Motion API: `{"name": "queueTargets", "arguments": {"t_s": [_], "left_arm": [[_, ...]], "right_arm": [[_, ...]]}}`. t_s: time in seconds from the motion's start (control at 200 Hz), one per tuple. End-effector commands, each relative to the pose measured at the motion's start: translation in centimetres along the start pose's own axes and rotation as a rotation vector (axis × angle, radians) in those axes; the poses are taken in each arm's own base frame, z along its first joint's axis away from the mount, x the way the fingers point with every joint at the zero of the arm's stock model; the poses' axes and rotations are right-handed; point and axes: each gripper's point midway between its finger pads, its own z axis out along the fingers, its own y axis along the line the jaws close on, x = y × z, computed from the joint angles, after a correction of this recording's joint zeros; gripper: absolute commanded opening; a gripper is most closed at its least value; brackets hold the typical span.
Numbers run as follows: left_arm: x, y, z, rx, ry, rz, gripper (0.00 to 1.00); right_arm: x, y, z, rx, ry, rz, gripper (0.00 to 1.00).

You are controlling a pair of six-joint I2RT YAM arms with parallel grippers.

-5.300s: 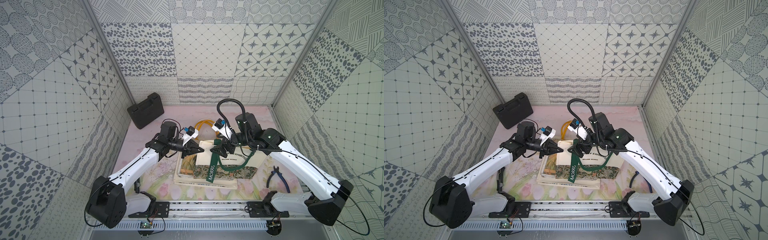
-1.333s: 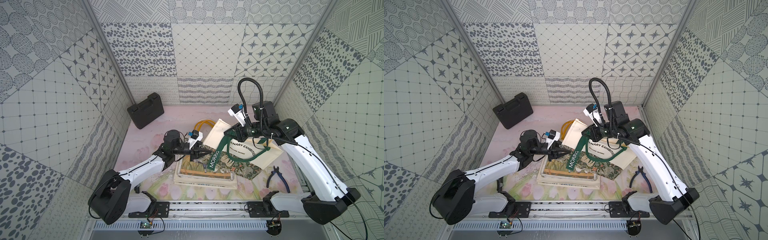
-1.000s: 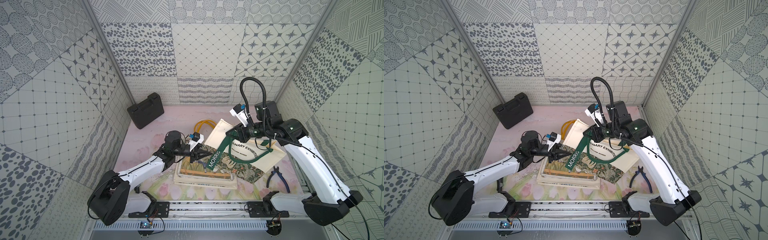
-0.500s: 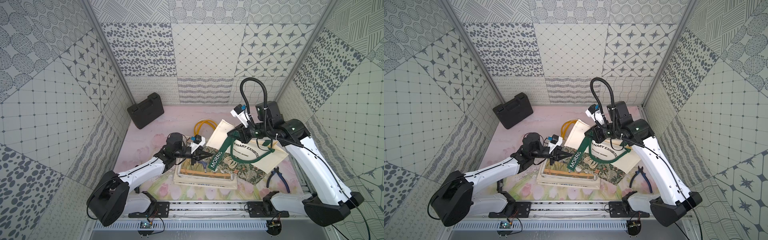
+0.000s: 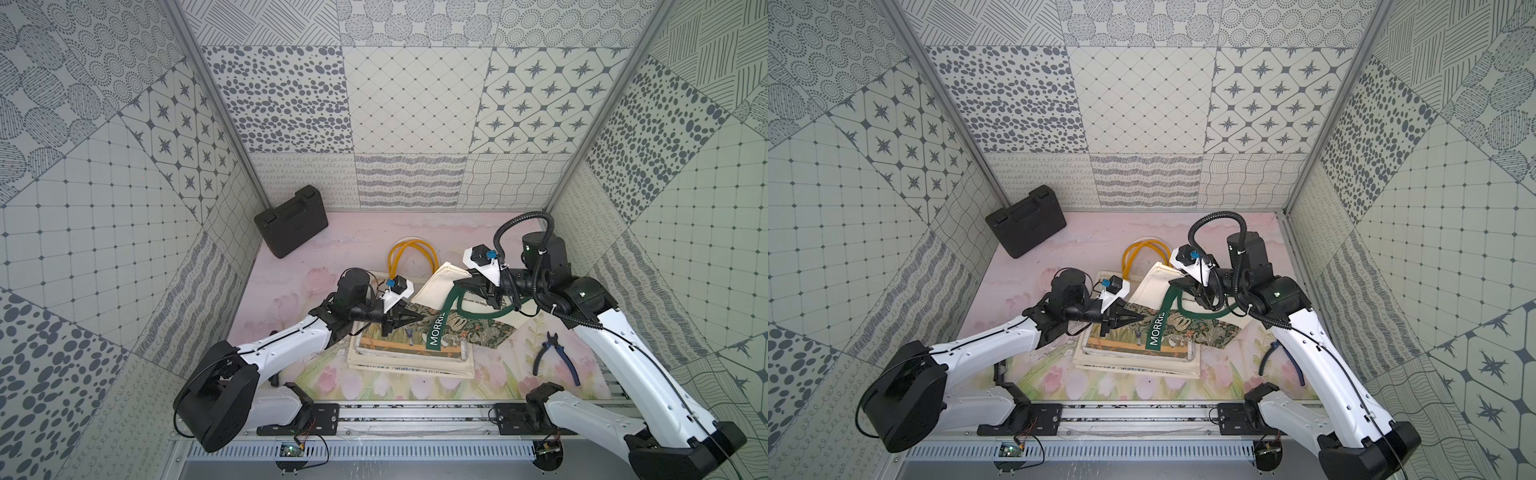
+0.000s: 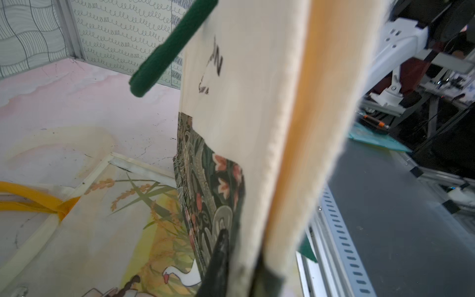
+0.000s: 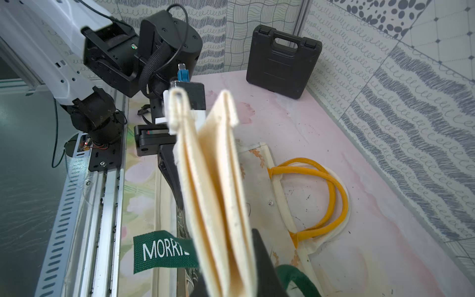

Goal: Put away the canvas bag
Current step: Press the canvas bag.

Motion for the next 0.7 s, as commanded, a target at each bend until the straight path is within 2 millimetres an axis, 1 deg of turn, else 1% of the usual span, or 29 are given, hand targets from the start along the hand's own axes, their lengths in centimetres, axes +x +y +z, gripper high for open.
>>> {"name": "queueTargets", "arguments": {"t_s": [0.0, 0.02, 0.045, 0.065, 0.09, 0.11, 0.18, 0.205, 0.24, 0.255, 0.265, 0.27, 0.285, 0.3, 0.36, 0.41, 0.415, 0.425, 0.435, 0.45, 0.47, 0.48, 0.525, 0.6, 0.61, 0.625, 0.64, 0.665, 0.695], "left_arm": [[1.7, -0.6, 0.6, 0.015, 0.065, -0.037, 0.20], [1.8, -0.4, 0.6, 0.004, 0.068, -0.040, 0.29], [2.0, -0.1, 0.7, -0.013, 0.072, -0.045, 0.31], [2.1, -0.1, 0.8, -0.016, 0.076, -0.043, 0.27], [2.2, -0.2, 0.8, -0.009, 0.079, -0.038, 0.17], [2.3, -0.2, 0.8, -0.006, 0.083, -0.035, 0.13], [2.6, 0.1, 1.0, -0.028, 0.092, -0.034, 0.12], [2.7, 0.2, 1.0, -0.041, 0.096, -0.033, 0.14], [2.8, 0.6, 1.1, -0.064, 0.101, -0.035, 0.26], [2.9, 0.7, 1.1, -0.071, 0.102, -0.037, 0.27], [2.9, 0.7, 1.1, -0.072, 0.103, -0.036, 0.26], [3.0, 0.7, 1.1, -0.073, 0.105, -0.036, 0.23], [3.0, 0.5, 1.1, -0.065, 0.106, -0.032, 0.13], [3.1, 0.3, 1.1, -0.053, 0.107, -0.024, 0.00], [3.3, 0.0, 1.2, -0.045, 0.122, 0.000, 0.00], [3.2, 0.4, 1.1, -0.076, 0.122, 0.001, 0.00], [3.2, 0.5, 1.1, -0.080, 0.122, -0.002, 0.01], [3.3, 0.6, 1.1, -0.090, 0.123, -0.007, 0.07], [3.2, 0.8, 1.1, -0.100, 0.122, -0.010, 0.11], [3.3, 1.0, 1.1, -0.113, 0.122, -0.014, 0.13], [3.2, 1.1, 1.1, -0.118, 0.123, -0.015, 0.06], [3.3, 1.0, 1.1, -0.114, 0.125, -0.012, 0.00], [3.3, 0.9, 1.0, -0.106, 0.131, 0.002, 0.00], [3.0, 1.7, 0.9, -0.158, 0.124, -0.005, 0.00], [2.9, 1.8, 0.9, -0.165, 0.122, -0.006, 0.04], [2.8, 2.0, 0.8, -0.177, 0.120, -0.010, 0.18], [2.7, 2.3, 0.7, -0.196, 0.115, -0.015, 0.27], [2.5, 2.6, 0.7, -0.213, 0.106, -0.021, 0.31], [2.2, 2.6, 0.6, -0.219, 0.097, -0.018, 0.31]], "right_arm": [[-6.9, -0.6, -1.7, 0.058, -0.261, -0.370, 0.00], [-7.0, -0.6, -1.7, 0.058, -0.261, -0.383, 0.00], [-7.1, -0.6, -1.8, 0.061, -0.263, -0.398, 0.00], [-7.3, -0.6, -1.8, 0.063, -0.266, -0.405, 0.00], [-7.4, -0.7, -1.8, 0.068, -0.269, -0.414, 0.00], [-7.5, -0.8, -1.9, 0.074, -0.269, -0.421, 0.00], [-7.8, -0.9, -2.1, 0.093, -0.276, -0.449, 0.00], [-7.8, -0.9, -2.2, 0.098, -0.276, -0.458, 0.00], [-7.9, -0.9, -2.4, 0.108, -0.276, -0.465, 0.00], [-8.0, -1.0, -2.5, 0.114, -0.275, -0.466, 0.00], [-8.0, -1.1, -2.5, 0.119, -0.274, -0.467, 0.00], [-8.0, -1.1, -2.5, 0.120, -0.274, -0.467, 0.00], [-8.0, -1.2, -2.5, 0.125, -0.270, -0.465, 0.00], [-8.0, -1.2, -2.6, 0.133, -0.267, -0.465, 0.00], [-8.1, -1.7, -2.9, 0.163, -0.255, -0.449, 0.00], [-8.3, -2.0, -3.2, 0.185, -0.247, -0.426, 0.00], [-8.3, -2.1, -3.2, 0.187, -0.245, -0.423, 0.00], [-8.4, -2.1, -3.3, 0.190, -0.245, -0.418, 0.00], [-8.4, -2.2, -3.4, 0.194, -0.243, -0.413, 0.00], [-8.4, -2.2, -3.5, 0.197, -0.241, -0.404, 0.00], [-8.5, -2.4, -3.6, 0.203, -0.237, -0.395, 0.00], [-8.5, -2.4, -3.6, 0.207, -0.234, -0.390, 0.00], [-8.5, -2.8, -3.8, 0.225, -0.225, -0.373, 0.00], [-8.3, -3.1, -3.8, 0.244, -0.209, -0.349, 0.00], [-8.2, -3.1, -3.8, 0.244, -0.205, -0.346, 0.00], [-8.1, -3.2, -3.8, 0.245, -0.202, -0.344, 0.00], [-8.0, -3.2, -3.8, 0.244, -0.197, -0.340, 0.00], [-7.8, -3.2, -3.7, 0.244, -0.191, -0.333, 0.00], [-7.6, -3.2, -3.7, 0.241, -0.184, -0.321, 0.00]]}}
